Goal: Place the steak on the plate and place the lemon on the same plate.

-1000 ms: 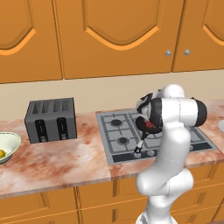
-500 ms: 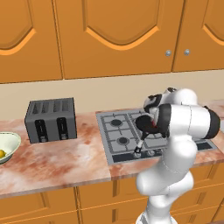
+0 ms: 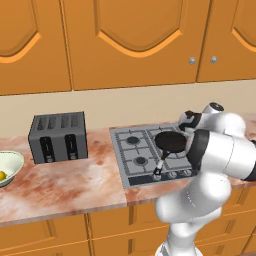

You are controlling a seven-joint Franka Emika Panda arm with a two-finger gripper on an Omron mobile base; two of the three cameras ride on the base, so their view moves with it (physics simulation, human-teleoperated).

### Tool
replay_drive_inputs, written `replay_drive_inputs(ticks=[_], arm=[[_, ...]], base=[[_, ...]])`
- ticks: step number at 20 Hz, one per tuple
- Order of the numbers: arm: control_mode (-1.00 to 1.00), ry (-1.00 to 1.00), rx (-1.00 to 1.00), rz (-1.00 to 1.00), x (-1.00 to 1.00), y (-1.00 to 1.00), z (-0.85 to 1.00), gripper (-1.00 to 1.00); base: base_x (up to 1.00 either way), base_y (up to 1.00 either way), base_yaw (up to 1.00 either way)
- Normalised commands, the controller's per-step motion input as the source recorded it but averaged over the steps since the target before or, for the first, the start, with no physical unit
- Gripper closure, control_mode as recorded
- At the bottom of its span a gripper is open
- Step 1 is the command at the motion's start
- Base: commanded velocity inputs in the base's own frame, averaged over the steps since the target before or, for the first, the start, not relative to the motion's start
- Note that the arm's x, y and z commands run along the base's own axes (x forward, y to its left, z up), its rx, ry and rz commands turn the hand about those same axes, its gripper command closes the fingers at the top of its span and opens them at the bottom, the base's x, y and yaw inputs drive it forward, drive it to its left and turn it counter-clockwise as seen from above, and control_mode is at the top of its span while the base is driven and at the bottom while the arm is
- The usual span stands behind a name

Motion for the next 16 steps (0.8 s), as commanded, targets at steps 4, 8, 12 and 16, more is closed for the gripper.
replay_drive_inputs(ticks=[4,8,12,16], arm=[[-1.0,-0.03,-0.02,-0.02,-0.41,-0.57,0.21,1.0],[-1.0,0.0,-0.07,-0.01,-0.32,-0.56,0.23,1.0],[-1.0,0.0,-0.08,0.0,-0.33,-0.66,0.19,1.0],[-1.0,0.0,-0.06,0.0,-0.26,-0.74,0.18,1.0]], base=[[0.0,0.0,0.0],[0.0,0.0,0.0],[0.0,0.0,0.0],[0.0,0.0,0.0]])
